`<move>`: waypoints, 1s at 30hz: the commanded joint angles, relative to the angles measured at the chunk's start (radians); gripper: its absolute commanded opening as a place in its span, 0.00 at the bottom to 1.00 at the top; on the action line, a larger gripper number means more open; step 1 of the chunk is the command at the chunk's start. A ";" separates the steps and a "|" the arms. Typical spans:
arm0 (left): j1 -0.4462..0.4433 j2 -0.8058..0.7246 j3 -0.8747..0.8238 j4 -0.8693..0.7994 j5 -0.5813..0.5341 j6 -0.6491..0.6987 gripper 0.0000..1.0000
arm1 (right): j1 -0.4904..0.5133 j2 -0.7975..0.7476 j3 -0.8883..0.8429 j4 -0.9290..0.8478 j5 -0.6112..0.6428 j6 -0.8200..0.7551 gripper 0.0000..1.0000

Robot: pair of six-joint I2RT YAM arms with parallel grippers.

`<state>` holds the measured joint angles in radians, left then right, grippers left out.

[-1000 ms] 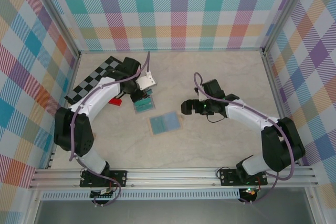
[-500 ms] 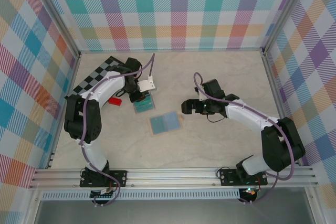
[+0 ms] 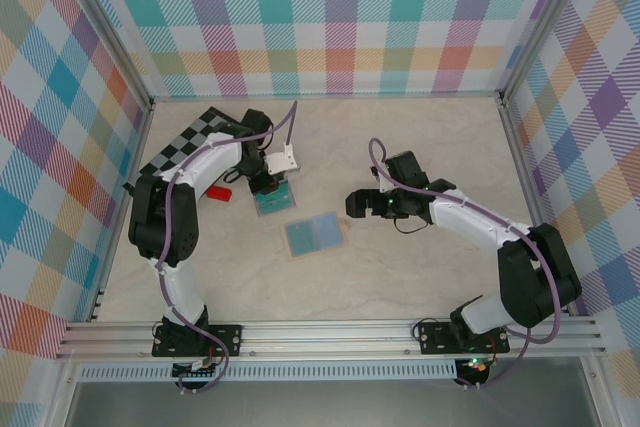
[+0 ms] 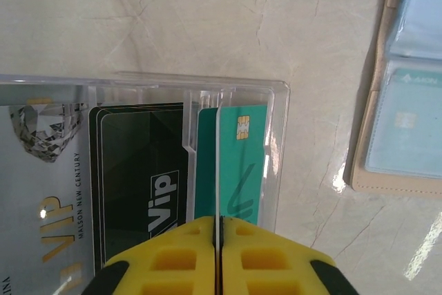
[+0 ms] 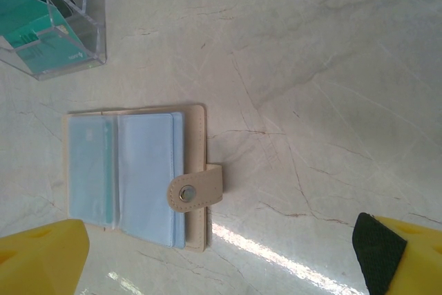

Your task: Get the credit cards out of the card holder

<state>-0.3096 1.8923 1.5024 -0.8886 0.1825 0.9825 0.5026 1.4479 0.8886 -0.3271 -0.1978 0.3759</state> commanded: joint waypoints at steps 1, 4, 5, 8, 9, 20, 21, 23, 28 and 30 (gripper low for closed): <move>0.010 -0.003 0.023 -0.024 0.007 -0.003 0.14 | -0.007 -0.007 0.007 -0.011 0.000 -0.020 1.00; 0.011 -0.023 0.021 -0.013 0.015 -0.016 0.18 | -0.007 -0.007 0.007 -0.012 0.000 -0.020 1.00; 0.010 -0.033 0.021 -0.006 0.021 -0.021 0.20 | -0.007 -0.007 0.008 -0.013 0.000 -0.020 1.00; 0.010 -0.061 0.016 0.009 0.034 -0.033 0.24 | -0.007 -0.006 0.007 -0.012 -0.001 -0.020 1.00; 0.010 -0.070 0.016 0.013 0.036 -0.042 0.24 | -0.007 -0.006 0.008 -0.012 -0.002 -0.020 1.00; 0.010 -0.348 -0.191 0.245 0.020 -0.409 0.36 | -0.007 0.006 0.004 0.009 -0.039 -0.016 1.00; 0.010 -0.383 -0.231 0.276 0.011 -0.462 0.37 | -0.007 0.006 0.002 0.013 -0.041 -0.014 1.00; 0.011 -0.447 -0.305 0.331 -0.008 -0.559 0.38 | -0.005 0.006 -0.003 0.029 -0.041 -0.001 1.00; 0.010 -0.597 -0.471 0.412 -0.045 -0.811 0.43 | 0.024 0.006 0.017 0.015 -0.014 0.007 1.00; 0.011 -0.654 -0.546 0.426 -0.068 -0.896 0.50 | 0.058 0.004 0.042 -0.019 0.024 0.000 0.99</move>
<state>-0.3096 1.3087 1.0264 -0.5262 0.1524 0.2893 0.5236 1.4479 0.8906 -0.3214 -0.2028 0.3801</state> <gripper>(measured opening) 0.487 0.996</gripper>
